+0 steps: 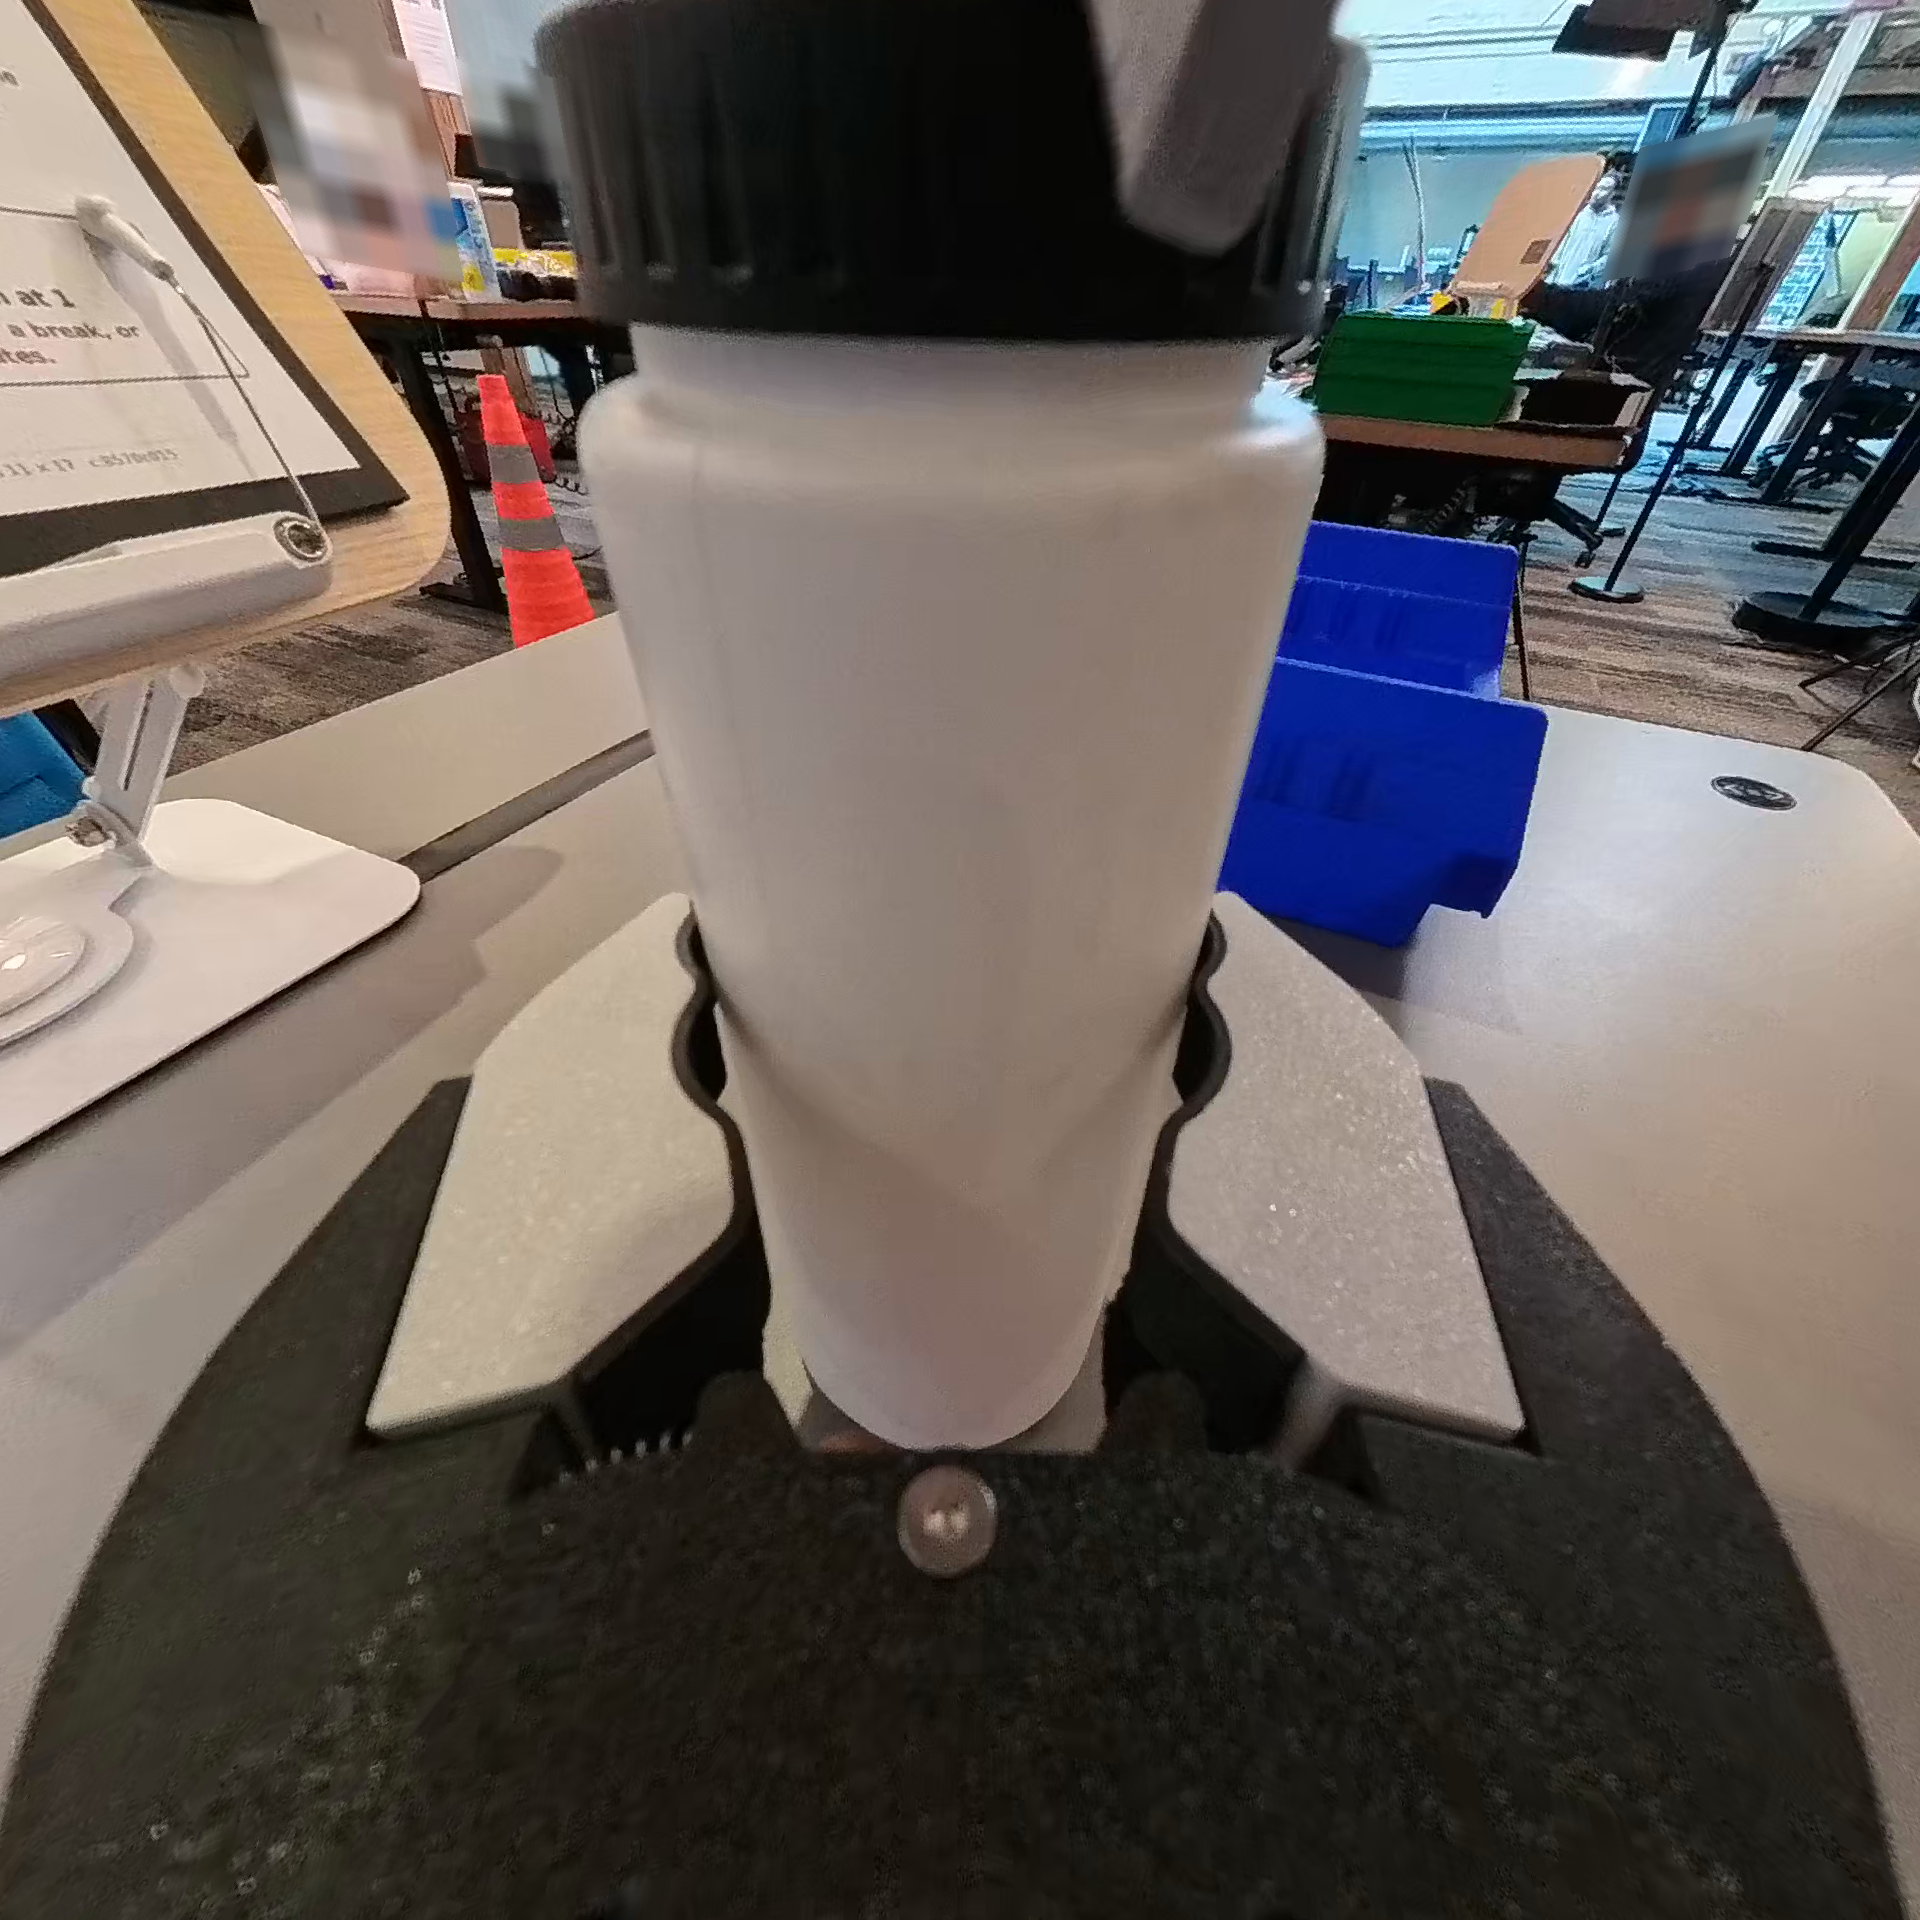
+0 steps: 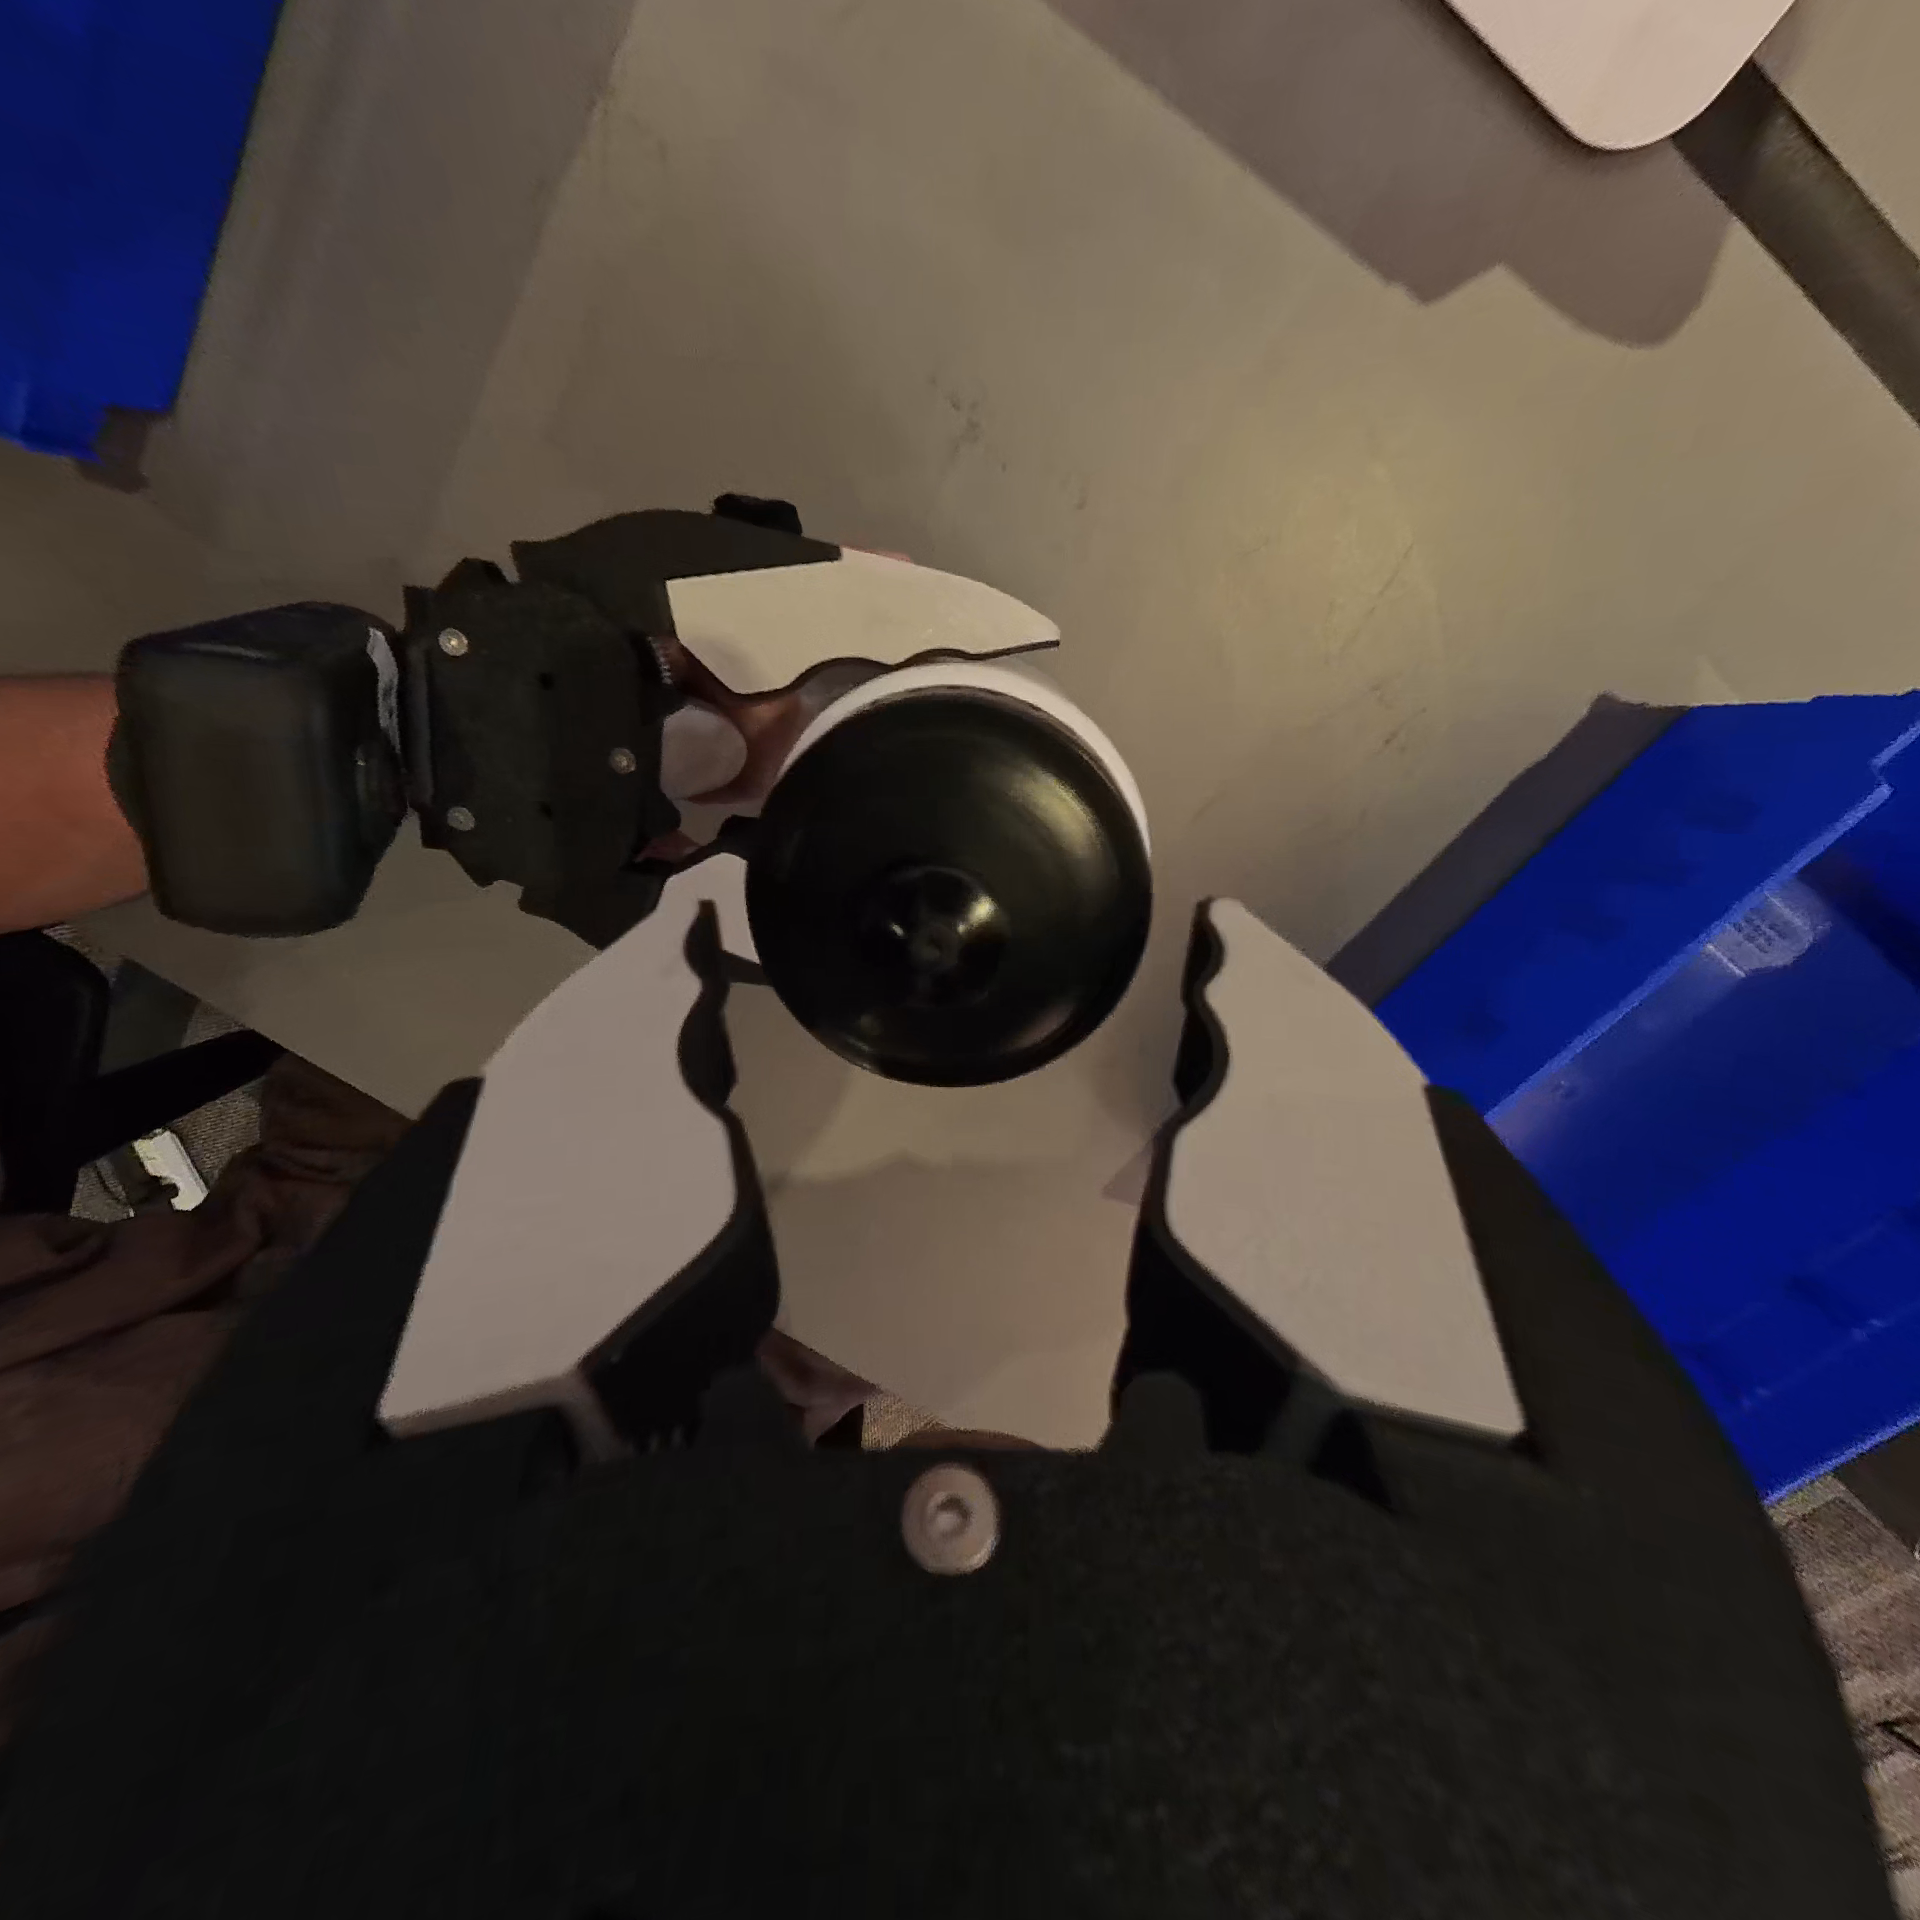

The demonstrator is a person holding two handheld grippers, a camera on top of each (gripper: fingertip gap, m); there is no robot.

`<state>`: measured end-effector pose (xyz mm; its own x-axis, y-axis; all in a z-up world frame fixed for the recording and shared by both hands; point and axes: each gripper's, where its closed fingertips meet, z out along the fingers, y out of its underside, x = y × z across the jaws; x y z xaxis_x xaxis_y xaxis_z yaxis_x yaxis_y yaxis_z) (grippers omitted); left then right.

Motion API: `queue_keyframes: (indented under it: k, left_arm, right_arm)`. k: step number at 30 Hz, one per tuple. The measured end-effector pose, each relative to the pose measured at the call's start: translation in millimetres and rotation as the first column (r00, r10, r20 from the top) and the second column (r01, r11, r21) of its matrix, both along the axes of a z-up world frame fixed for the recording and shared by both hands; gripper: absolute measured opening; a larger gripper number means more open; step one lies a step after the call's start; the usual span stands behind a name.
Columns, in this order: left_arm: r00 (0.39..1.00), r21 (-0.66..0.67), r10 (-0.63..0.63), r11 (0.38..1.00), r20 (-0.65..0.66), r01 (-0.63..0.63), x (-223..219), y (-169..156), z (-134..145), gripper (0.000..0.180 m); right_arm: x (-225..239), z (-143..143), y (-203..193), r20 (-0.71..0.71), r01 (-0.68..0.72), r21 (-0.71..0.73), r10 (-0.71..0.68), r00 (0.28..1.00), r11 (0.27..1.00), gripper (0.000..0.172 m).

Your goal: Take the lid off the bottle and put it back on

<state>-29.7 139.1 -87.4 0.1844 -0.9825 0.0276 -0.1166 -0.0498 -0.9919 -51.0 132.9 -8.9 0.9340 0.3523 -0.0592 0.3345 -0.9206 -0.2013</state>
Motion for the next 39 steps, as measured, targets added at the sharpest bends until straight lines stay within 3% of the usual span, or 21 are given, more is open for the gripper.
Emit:
queue_keyframes:
  k: [2, 6, 10, 11, 13, 14, 17, 20, 23, 27, 29, 33, 35, 39]
  left_arm:
    - [1.0, -0.002, 0.001, 1.0, -0.001, -0.001, 0.1, 0.4, -0.6, 0.086]
    - [1.0, -0.005, -0.001, 1.0, -0.004, 0.001, 0.0, 0.7, -1.5, 0.086]
    - [1.0, 0.008, -0.009, 1.0, -0.007, 0.009, 0.2, -0.8, -1.9, 0.086]
    - [1.0, 0.015, -0.015, 1.0, -0.005, 0.015, 0.3, -1.7, -1.9, 0.086]
    - [1.0, 0.018, -0.021, 1.0, -0.008, 0.021, 1.2, -2.8, -2.2, 0.086]
    - [1.0, 0.007, -0.017, 1.0, -0.009, 0.017, 1.6, -1.8, -2.4, 0.086]
    - [1.0, 0.001, -0.023, 1.0, -0.006, 0.023, 1.1, -1.6, -2.5, 0.086]
    - [1.0, 0.004, -0.026, 1.0, -0.004, 0.026, 0.5, -2.3, -2.5, 0.085]
    - [1.0, 0.001, -0.025, 1.0, -0.006, 0.025, 0.8, -1.9, -2.8, 0.086]
    - [1.0, -0.001, -0.025, 1.0, -0.006, 0.025, 0.8, -1.8, -3.1, 0.086]
    - [1.0, -0.003, -0.024, 1.0, -0.006, 0.024, 0.8, -1.8, -3.4, 0.086]
    - [1.0, -0.004, -0.019, 1.0, -0.008, 0.019, 0.8, -1.7, -4.1, 0.086]
    - [1.0, -0.004, -0.017, 1.0, -0.011, 0.017, 0.8, -1.8, -4.4, 0.086]
    - [1.0, -0.004, -0.017, 1.0, -0.014, 0.017, 1.5, -2.3, -5.0, 0.086]
  right_arm:
    - [-2.1, 2.3, 3.2, -0.006, -0.001, 0.019, 0.002, 1.0, 1.0, 0.071]
    - [-1.1, 3.0, 4.7, 0.018, -0.056, 0.015, 0.056, 0.998, 0.998, 0.07]
    - [-0.3, 4.0, 1.7, 0.092, -0.299, -0.029, 0.3, 0.949, 0.954, 0.07]
    - [-0.6, 4.7, 1.1, 0.123, -0.419, -0.035, 0.42, 0.899, 0.907, 0.07]
    - [0.8, 7.0, -0.9, 0.205, -0.697, -0.037, 0.688, 0.696, 0.716, 0.068]
    - [2.0, 8.6, 1.6, 0.243, -0.76, -0.04, 0.744, 0.622, 0.649, 0.067]
    - [2.5, 8.6, 3.0, 0.223, -0.784, -0.124, 0.787, 0.576, 0.609, 0.067]
    - [-1.6, 10.3, 2.7, 0.179, -0.781, -0.116, 0.787, 0.591, 0.613, 0.067]
    - [-13.5, 17.1, -0.9, 0.101, -0.725, -0.044, 0.725, 0.681, 0.687, 0.084]
    - [-15.4, 21.4, 9.9, 0.065, -0.396, 0.04, 0.393, 0.917, 0.917, 0.094]
    - [-11.3, 17.2, 7.8, 0.031, -0.202, 0.033, 0.201, 0.979, 0.979, 0.093]
    - [-9.1, 3.3, 4.8, 0.004, -0.003, 0.023, 0.003, 1.0, 1.0, 0.092]
    - [-4.1, 2.1, 10.4, 0.065, 0.004, 0.07, -0.008, 0.998, 0.998, 0.073]
    - [-2.5, 2.6, 10.9, 0.099, -0.02, 0.076, 0.012, 0.995, 0.997, 0.071]
